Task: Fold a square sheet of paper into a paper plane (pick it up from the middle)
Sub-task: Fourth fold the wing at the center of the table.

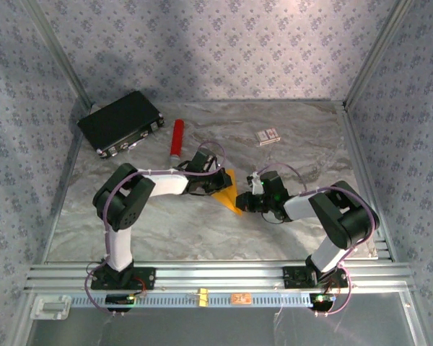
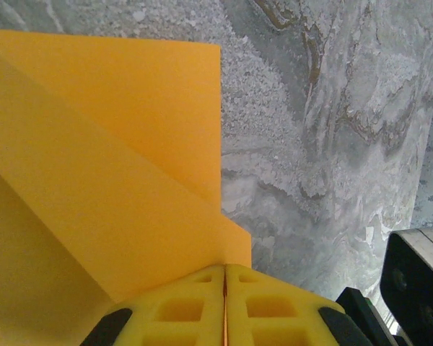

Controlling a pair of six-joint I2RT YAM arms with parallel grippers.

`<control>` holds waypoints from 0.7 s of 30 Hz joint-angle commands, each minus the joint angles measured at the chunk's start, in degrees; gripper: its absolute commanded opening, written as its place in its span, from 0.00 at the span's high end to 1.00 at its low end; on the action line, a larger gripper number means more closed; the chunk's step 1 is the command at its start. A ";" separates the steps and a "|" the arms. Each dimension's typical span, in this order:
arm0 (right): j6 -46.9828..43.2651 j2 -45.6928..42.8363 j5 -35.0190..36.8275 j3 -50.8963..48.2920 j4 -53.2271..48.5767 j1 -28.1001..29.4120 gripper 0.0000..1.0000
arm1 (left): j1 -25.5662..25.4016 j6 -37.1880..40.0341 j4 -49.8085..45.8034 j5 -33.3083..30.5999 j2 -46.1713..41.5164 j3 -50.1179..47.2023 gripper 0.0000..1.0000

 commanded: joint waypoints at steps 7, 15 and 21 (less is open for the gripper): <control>2.57 2.93 2.77 -1.20 -6.43 -0.34 0.96 | -0.56 1.59 -1.52 -0.75 1.66 1.40 0.92; 2.75 3.23 2.91 -1.31 -6.87 -0.37 0.96 | -0.56 2.21 -0.25 0.21 2.61 1.84 0.89; 3.09 3.39 3.16 -1.47 -7.13 -0.36 0.98 | -0.49 2.38 -0.22 0.31 2.78 1.77 0.89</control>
